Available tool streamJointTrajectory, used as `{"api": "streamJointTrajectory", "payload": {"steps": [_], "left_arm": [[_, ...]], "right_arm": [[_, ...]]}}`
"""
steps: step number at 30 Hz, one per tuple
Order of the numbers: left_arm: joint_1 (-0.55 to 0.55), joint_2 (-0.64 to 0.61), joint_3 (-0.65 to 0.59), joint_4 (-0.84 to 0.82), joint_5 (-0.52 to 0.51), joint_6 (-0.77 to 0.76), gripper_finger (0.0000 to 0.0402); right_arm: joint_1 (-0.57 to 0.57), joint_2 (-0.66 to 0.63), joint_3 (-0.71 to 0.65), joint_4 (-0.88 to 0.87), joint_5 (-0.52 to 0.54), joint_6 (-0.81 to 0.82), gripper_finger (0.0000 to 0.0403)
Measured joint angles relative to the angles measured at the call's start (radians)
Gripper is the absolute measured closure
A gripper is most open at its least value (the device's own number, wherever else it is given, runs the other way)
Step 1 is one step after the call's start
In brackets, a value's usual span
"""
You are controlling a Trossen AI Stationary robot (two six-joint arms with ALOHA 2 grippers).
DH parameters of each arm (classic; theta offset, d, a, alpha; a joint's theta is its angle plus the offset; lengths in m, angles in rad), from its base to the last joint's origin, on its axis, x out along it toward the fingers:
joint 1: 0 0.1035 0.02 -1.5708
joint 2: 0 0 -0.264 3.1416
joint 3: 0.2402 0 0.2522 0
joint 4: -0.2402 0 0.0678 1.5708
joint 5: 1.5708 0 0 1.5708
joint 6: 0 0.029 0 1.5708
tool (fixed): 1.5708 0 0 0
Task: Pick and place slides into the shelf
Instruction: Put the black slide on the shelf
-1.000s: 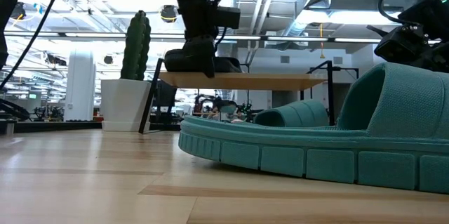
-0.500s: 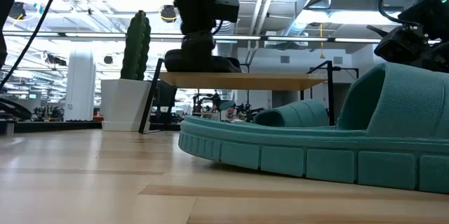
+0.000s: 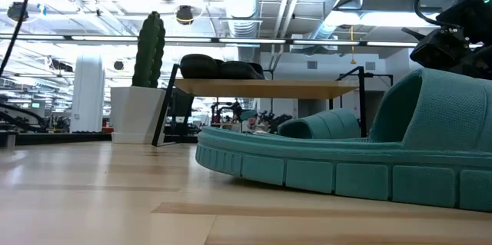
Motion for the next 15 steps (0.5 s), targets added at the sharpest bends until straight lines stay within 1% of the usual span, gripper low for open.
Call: {"api": "streamJointTrajectory", "payload": {"steps": [3,7,10,13,15], "left_arm": [[-0.119,-0.052,-0.029,-0.020,-0.098,-0.164,0.0058],[-0.216,-0.100,-0.081,-0.012,-0.166,-0.284,0.0058],[-0.253,-0.117,-0.133,0.043,-0.219,-0.305,0.0058],[-0.260,-0.121,-0.179,0.097,-0.223,-0.311,0.0058],[-0.257,-0.121,-0.213,0.133,-0.243,-0.344,0.0058]], "right_arm": [[0.000,0.000,0.000,0.000,0.000,0.000,0.0133],[0.000,0.000,0.000,-0.001,0.000,0.000,0.0133],[0.000,0.000,0.000,-0.002,0.000,0.000,0.0133],[0.000,0.000,0.000,-0.003,0.000,0.000,0.0133],[0.000,0.000,0.000,-0.003,0.000,0.000,0.0133]]}}
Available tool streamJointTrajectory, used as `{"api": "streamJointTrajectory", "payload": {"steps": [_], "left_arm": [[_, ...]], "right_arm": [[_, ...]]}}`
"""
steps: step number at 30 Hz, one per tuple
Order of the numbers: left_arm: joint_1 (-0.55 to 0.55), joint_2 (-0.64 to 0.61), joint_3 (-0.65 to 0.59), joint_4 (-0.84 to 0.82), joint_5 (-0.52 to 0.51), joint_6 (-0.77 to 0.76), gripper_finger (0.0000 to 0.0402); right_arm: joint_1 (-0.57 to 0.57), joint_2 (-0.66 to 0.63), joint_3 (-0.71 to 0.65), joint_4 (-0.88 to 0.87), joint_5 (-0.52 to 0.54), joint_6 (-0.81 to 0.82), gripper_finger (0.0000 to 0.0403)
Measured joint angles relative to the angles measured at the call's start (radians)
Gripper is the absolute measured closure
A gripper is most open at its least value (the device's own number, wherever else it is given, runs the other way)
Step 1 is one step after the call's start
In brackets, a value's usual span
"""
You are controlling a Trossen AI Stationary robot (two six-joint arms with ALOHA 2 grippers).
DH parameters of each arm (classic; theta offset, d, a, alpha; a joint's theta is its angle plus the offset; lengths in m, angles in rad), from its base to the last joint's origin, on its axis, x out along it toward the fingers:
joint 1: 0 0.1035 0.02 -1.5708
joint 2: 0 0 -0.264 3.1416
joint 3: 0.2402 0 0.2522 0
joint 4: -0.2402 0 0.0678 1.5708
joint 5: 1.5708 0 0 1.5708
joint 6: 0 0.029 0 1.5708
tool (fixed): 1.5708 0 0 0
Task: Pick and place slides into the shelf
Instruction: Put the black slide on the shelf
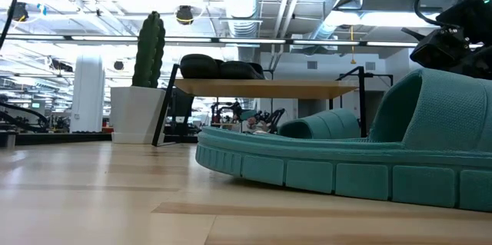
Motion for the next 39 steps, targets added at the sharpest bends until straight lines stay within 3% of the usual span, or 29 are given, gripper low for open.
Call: {"api": "streamJointTrajectory", "payload": {"steps": [6,12,17,21,23,25,28,33,36,39], "left_arm": [[0.017,-0.010,-0.031,0.109,-0.016,-0.031,0.0058],[0.017,-0.079,-0.031,0.142,-0.079,0.126,0.0058],[0.017,-0.144,-0.029,0.142,-0.046,0.340,0.0058],[0.017,-0.186,-0.029,0.131,-0.046,0.374,0.0058],[0.017,-0.203,-0.029,0.075,-0.028,0.468,0.0058],[0.019,-0.217,-0.029,0.013,0.041,0.572,0.0058],[0.019,-0.221,-0.030,-0.013,0.246,0.540,0.0058],[0.050,-0.223,-0.030,-0.022,0.313,0.591,0.0058],[0.078,-0.261,-0.030,0.041,0.378,0.697,0.0058],[0.112,-0.335,-0.030,0.227,0.570,0.886,0.0058]], "right_arm": [[0.000,0.000,0.000,0.000,0.000,0.000,0.0133],[0.000,0.000,0.000,0.000,-0.001,-0.003,0.0133],[0.004,0.004,0.000,0.024,-0.155,-0.274,0.0133],[0.016,0.005,0.000,0.023,-0.158,-0.338,0.0133],[0.020,0.009,0.000,0.022,-0.157,-0.339,0.0133],[0.020,0.009,0.000,0.022,-0.158,-0.340,0.0133],[0.019,0.009,0.000,0.022,-0.157,-0.341,0.0133],[0.019,0.010,0.000,0.022,-0.157,-0.341,0.0133],[0.019,0.010,0.000,0.022,-0.157,-0.341,0.0133],[0.019,0.010,0.000,0.022,-0.157,-0.341,0.0133]]}}
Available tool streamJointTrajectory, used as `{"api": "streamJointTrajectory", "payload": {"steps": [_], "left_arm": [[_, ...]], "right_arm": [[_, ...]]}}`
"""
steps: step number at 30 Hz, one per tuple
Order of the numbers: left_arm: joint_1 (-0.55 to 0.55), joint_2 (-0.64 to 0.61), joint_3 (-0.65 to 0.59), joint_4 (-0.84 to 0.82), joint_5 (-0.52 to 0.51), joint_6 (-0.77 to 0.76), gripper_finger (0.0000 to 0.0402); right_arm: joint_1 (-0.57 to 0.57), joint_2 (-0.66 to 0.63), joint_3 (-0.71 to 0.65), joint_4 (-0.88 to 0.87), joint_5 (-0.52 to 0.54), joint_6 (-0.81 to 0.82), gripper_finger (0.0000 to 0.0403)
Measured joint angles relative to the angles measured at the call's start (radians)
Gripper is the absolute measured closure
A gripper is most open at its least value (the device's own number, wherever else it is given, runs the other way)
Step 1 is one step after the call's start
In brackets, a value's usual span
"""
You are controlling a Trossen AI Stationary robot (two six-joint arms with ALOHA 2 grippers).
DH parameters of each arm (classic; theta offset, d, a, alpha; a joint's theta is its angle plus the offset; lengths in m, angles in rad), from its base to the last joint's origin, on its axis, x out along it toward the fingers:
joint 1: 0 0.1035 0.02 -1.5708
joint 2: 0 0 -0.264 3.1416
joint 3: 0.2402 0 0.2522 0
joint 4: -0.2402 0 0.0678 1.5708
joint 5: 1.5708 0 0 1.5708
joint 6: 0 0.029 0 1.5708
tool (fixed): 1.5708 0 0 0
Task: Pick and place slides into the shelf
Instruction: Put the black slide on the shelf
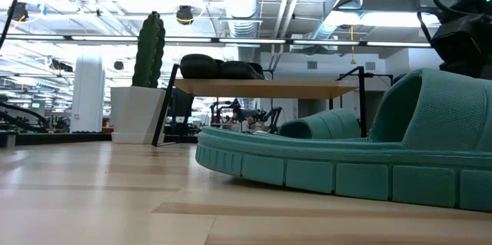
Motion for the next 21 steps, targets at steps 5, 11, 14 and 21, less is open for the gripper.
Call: {"api": "streamJointTrajectory", "payload": {"steps": [5,11,14,21], "left_arm": [[0.116,-0.131,0.001,0.280,0.496,0.480,0.0058],[0.441,-0.288,0.001,0.278,0.661,0.659,0.0058],[0.659,-0.338,0.001,0.299,0.959,0.810,0.0058],[1.041,-0.321,0.001,0.378,1.226,0.918,0.0058]], "right_arm": [[0.000,0.000,0.000,0.000,0.000,0.000,0.0133],[0.000,0.000,0.000,0.000,0.000,0.000,0.0133],[0.000,0.000,0.000,0.000,0.000,0.000,0.0133],[0.000,0.000,0.000,0.000,0.000,0.000,0.0133]]}}
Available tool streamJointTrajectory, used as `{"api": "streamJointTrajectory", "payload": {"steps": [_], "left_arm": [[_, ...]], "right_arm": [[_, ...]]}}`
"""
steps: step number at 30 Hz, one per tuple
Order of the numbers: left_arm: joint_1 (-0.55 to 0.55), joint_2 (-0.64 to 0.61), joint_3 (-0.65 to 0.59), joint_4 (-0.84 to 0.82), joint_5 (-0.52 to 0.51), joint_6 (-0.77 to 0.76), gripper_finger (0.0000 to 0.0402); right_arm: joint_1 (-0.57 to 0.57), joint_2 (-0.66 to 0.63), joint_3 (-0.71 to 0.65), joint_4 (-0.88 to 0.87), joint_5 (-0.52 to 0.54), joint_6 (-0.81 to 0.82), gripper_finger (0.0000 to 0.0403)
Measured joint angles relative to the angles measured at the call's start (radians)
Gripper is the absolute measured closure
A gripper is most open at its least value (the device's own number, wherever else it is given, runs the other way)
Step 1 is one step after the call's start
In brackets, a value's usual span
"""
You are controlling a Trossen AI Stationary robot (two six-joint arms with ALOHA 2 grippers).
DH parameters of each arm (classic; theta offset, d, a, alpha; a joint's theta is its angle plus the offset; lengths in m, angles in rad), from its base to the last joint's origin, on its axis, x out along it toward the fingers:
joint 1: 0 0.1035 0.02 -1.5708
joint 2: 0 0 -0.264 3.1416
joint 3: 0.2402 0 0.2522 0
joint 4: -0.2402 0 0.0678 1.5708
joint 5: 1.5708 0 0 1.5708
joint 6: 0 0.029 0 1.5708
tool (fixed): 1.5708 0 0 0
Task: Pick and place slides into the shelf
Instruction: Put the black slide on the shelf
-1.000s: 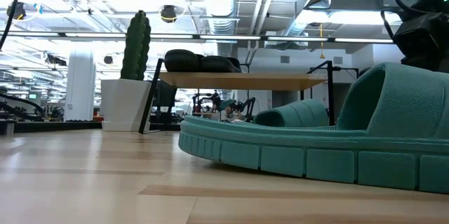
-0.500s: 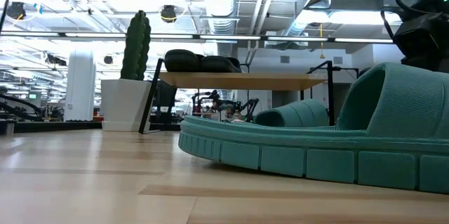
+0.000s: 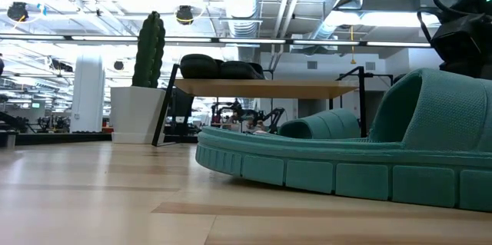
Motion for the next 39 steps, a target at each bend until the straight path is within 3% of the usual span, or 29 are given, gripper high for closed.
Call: {"api": "streamJointTrajectory", "payload": {"steps": [3,7,11,15,20,25,34,39], "left_arm": [[0.056,0.033,0.000,0.099,0.011,-0.056,0.0058],[0.067,0.065,0.000,0.236,-0.086,-0.110,0.0058],[0.055,0.099,0.000,0.309,-0.113,-0.176,0.0058],[0.035,0.124,0.000,0.331,-0.113,-0.182,0.0058],[0.013,0.166,0.000,0.371,-0.123,-0.027,0.0058],[0.010,0.198,0.000,0.437,-0.175,0.028,0.0058],[-0.001,0.223,0.000,0.353,-0.172,-0.016,0.0058],[-0.037,0.254,0.000,0.407,-0.305,-0.051,0.0059]], "right_arm": [[0.000,0.000,0.000,0.000,0.000,0.000,0.0133],[0.000,0.000,0.000,0.000,0.000,0.000,0.0133],[0.000,0.000,0.000,0.000,0.000,0.000,0.0133],[0.000,0.000,0.000,0.000,0.000,0.000,0.0133],[0.000,0.000,0.000,0.000,0.000,0.000,0.0133],[0.000,0.000,0.000,0.000,0.000,0.000,0.0133],[0.000,0.000,0.000,0.000,0.000,0.000,0.0133],[0.000,0.000,0.000,0.000,0.000,0.000,0.0133]]}}
